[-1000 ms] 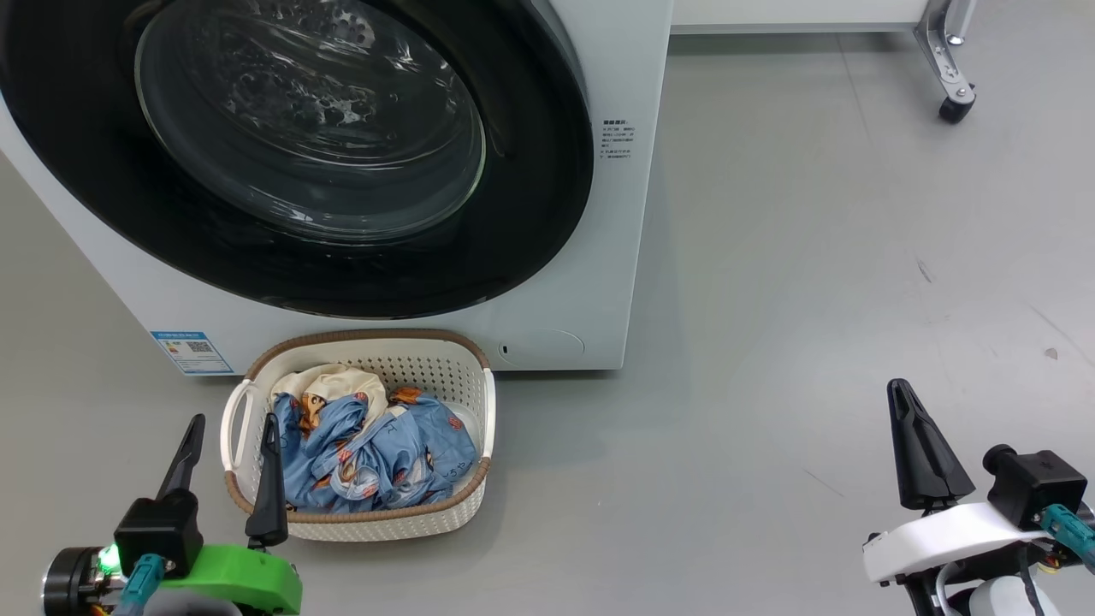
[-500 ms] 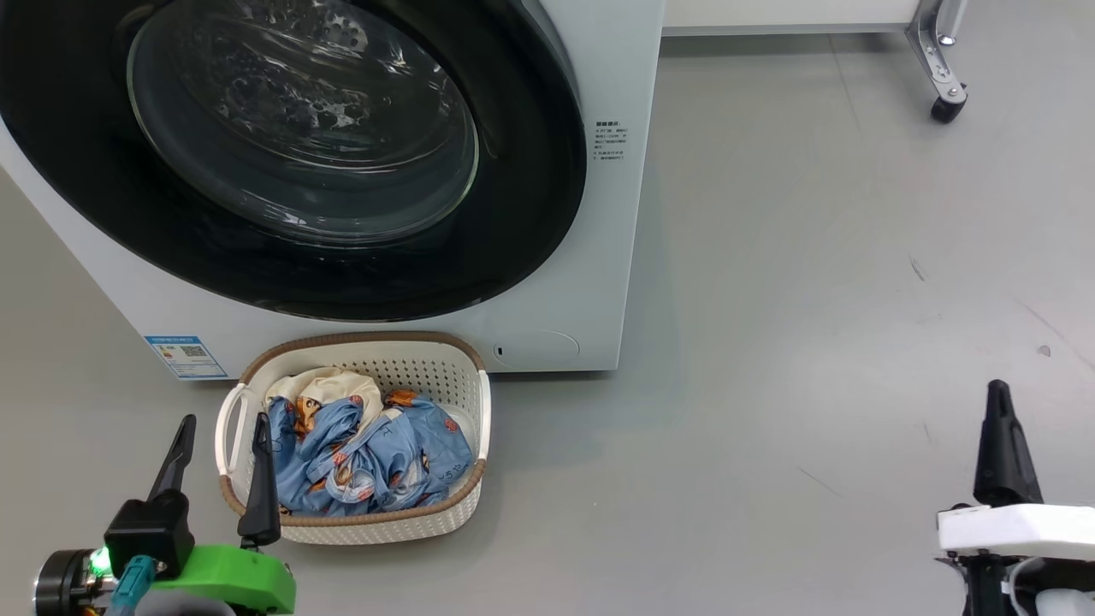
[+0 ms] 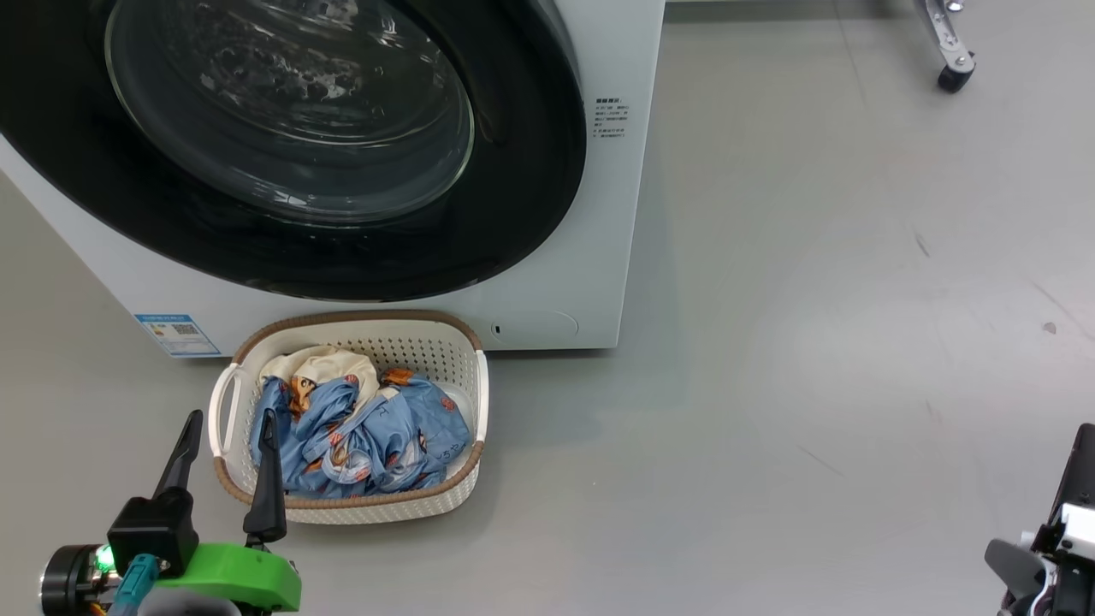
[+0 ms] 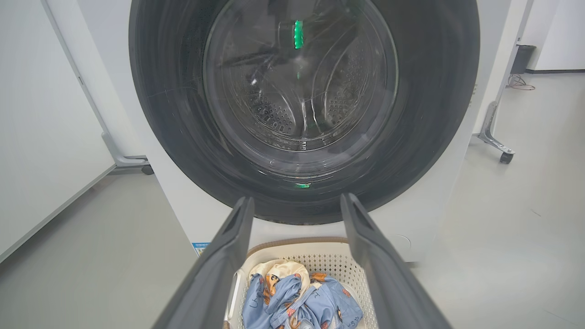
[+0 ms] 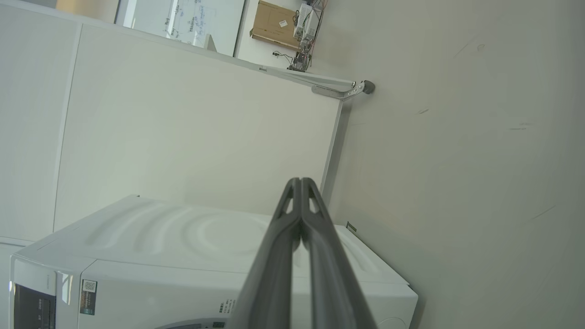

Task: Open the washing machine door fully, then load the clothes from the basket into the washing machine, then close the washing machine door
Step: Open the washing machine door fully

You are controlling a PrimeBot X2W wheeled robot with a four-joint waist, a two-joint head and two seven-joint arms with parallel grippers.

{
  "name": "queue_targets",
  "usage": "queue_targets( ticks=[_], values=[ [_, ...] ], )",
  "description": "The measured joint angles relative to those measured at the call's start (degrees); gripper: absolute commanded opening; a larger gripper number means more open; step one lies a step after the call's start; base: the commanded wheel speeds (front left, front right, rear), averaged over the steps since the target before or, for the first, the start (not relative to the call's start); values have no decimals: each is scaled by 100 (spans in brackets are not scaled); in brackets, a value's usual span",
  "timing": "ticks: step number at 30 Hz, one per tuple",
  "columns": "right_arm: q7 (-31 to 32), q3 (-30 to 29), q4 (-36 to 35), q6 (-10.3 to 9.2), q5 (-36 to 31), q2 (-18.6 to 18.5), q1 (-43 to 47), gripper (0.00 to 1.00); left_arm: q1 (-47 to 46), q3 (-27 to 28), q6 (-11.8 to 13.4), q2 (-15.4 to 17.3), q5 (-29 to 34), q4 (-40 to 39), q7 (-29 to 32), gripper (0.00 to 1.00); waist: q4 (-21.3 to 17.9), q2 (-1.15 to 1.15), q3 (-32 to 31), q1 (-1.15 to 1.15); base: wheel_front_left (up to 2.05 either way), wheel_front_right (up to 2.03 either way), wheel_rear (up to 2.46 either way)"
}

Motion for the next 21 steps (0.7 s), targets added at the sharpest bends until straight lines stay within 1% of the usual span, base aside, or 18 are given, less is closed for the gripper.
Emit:
queue_targets(
  ticks=[2, 7, 10, 14, 21],
  values=[
    [120, -67, 2, 0, 347, 7, -119, 0, -13, 1, 0, 0, -1, -22, -3, 100, 27, 0, 60, 0, 0, 0, 0],
    [690, -290, -113, 0, 1187, -14, -467, 0, -37, -19, 0, 0, -43, -64, -15, 100, 120, 0, 230, 0, 0, 0, 0],
    [970, -465, -109, 0, 1501, -152, -596, 0, -60, -43, 0, 2, -44, -77, -15, 100, 193, 0, 336, 0, 0, 0, 0],
    [1274, -652, -27, 0, 1718, -385, -774, 0, -90, -23, 0, 64, -44, -145, -15, 100, 288, 0, 504, 0, 0, 0, 0],
    [1814, -642, 67, -1, 1883, -584, -1274, 0, -207, 160, 0, 127, -67, -311, -15, 100, 423, 0, 884, 0, 0, 0, 0]
  ],
)
